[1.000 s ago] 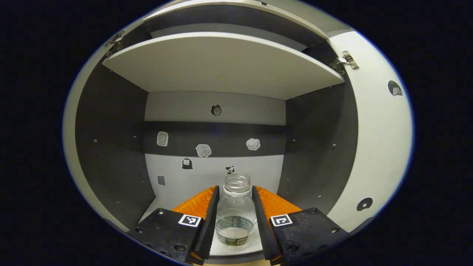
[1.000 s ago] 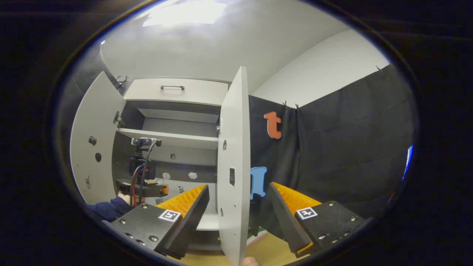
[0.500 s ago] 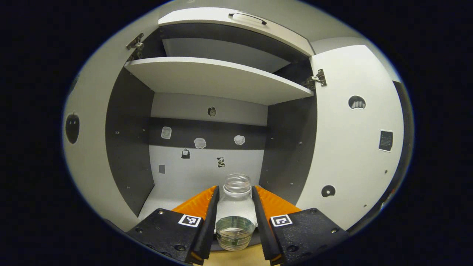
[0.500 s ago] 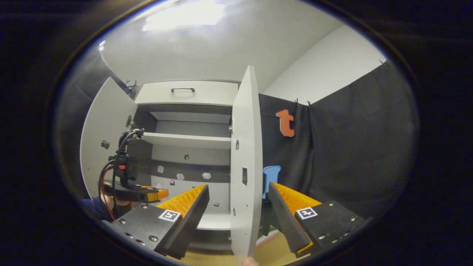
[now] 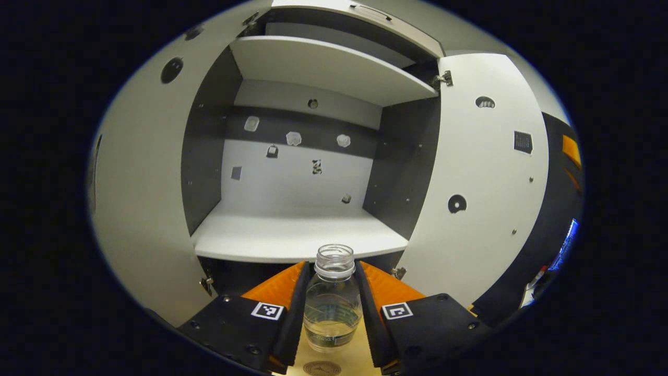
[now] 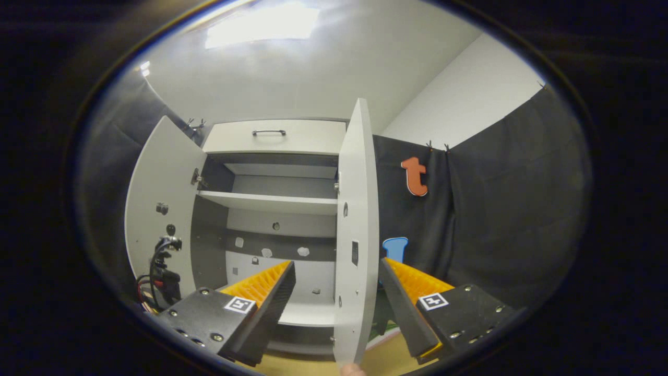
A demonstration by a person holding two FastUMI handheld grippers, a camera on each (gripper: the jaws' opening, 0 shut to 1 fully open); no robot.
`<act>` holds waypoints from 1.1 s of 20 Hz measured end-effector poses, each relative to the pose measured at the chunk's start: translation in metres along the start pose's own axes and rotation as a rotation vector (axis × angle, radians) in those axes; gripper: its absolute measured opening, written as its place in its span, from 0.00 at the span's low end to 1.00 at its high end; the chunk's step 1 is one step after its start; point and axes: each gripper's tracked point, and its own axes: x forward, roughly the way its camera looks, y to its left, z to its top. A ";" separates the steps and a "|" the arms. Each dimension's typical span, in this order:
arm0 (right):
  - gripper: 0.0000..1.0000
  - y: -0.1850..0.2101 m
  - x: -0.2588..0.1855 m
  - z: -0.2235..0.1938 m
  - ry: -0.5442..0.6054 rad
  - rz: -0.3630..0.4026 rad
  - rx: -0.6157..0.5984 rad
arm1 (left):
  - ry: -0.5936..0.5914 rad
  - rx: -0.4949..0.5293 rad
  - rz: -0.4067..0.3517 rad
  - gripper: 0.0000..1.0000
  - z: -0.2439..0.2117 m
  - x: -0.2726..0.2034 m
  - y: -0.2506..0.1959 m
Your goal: Grasp the bottle in the cabinet with the left hand and place it on the coaster, then close the right door with the right hand and the left door with the left hand.
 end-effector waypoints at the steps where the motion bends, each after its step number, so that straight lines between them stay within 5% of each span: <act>1: 0.98 0.000 -0.001 0.000 0.003 0.003 0.000 | 0.018 -0.006 0.000 0.54 -0.015 0.000 0.003; 13: 0.98 -0.011 -0.009 0.004 0.015 -0.029 -0.027 | 0.225 -0.034 0.003 0.55 -0.166 -0.002 0.020; 22: 0.98 -0.016 -0.010 0.001 0.029 -0.054 -0.046 | 0.236 -0.090 0.046 0.55 -0.202 0.008 0.032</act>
